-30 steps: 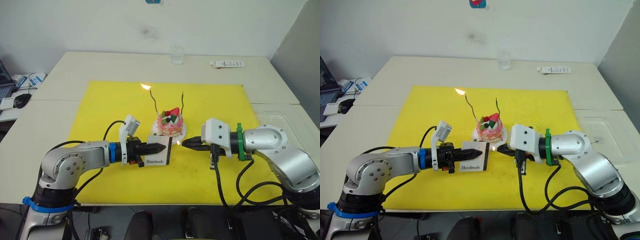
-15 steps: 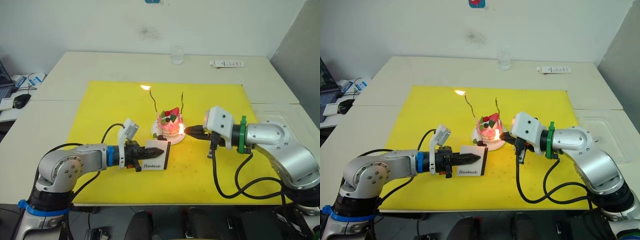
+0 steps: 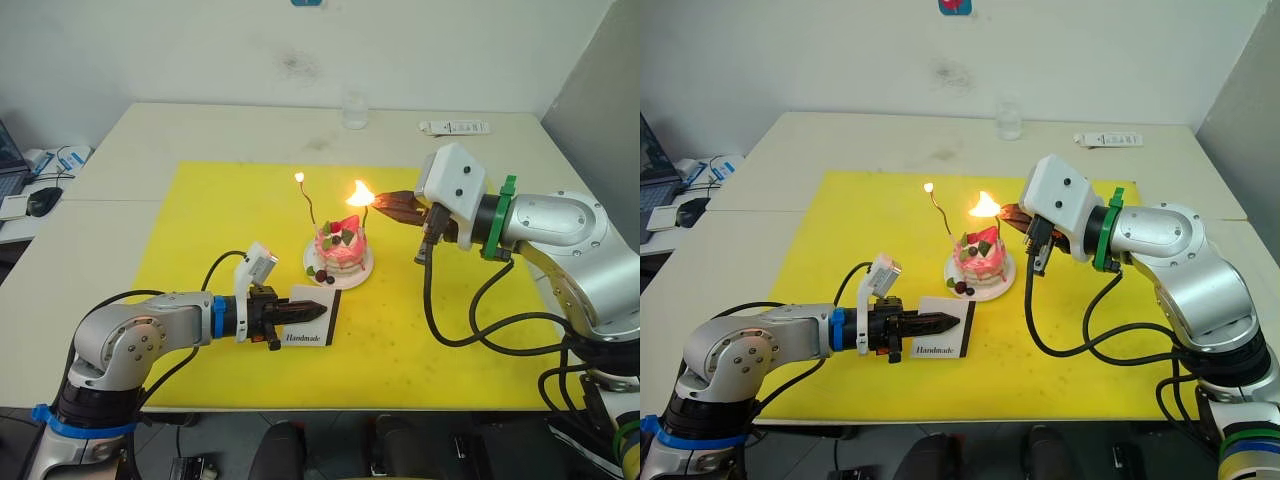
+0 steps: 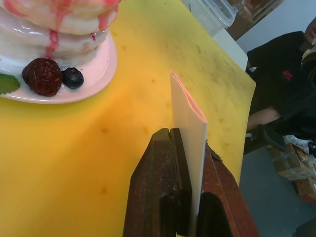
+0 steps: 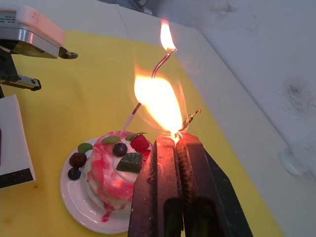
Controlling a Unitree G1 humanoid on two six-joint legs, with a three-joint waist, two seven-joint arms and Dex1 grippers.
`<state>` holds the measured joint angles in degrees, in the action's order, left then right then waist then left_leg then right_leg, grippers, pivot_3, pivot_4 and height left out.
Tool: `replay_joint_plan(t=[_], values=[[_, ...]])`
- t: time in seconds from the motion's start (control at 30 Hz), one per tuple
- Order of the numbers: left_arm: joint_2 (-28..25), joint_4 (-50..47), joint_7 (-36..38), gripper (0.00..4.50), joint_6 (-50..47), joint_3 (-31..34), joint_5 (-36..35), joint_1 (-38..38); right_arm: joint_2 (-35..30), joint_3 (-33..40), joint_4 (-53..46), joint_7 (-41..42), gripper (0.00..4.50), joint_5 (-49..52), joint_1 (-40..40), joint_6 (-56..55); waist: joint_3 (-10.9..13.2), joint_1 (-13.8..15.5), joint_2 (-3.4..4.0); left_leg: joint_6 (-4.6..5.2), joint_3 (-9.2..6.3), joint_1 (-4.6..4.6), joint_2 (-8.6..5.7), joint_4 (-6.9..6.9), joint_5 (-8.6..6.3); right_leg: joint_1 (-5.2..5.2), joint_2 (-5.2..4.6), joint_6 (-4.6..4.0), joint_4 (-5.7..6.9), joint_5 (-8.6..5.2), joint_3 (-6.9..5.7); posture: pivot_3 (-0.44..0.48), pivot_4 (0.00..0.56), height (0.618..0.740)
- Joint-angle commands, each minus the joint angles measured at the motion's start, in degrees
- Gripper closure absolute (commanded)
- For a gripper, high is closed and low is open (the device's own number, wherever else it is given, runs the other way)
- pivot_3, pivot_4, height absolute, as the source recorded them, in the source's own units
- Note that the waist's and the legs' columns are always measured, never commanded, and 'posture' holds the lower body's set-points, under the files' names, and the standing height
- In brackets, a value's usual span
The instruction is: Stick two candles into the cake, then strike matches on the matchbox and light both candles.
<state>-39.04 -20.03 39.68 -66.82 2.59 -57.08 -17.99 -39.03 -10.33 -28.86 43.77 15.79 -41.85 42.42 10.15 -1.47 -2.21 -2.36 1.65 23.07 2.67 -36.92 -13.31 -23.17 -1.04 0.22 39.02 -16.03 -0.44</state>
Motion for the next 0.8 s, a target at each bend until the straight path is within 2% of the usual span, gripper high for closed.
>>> replay_joint_plan(t=[0.03,0.8], values=[[0.1,-1.2,0.7,4.5,0.8,0.5,-0.2,-0.6,0.3,0.6,0.1,-0.8,4.46,-1.4,-1.2,-2.3,0.0,0.0,0.0,0.0,0.0,0.0,0.0,0.0,0.0,-0.01,0.0,0.0,0.0,0.0,-0.01,0.0,0.15,0.74],[0.2,-1.0,0.9,4.5,0.9,0.4,-0.1,-0.7,-0.2,2.3,0.5,0.0,4.46,-2.8,-0.3,-4.5,0.0,0.0,0.0,0.0,0.0,0.0,0.01,0.0,0.0,-0.01,0.0,0.0,0.0,0.0,-0.01,0.0,0.15,0.74]])
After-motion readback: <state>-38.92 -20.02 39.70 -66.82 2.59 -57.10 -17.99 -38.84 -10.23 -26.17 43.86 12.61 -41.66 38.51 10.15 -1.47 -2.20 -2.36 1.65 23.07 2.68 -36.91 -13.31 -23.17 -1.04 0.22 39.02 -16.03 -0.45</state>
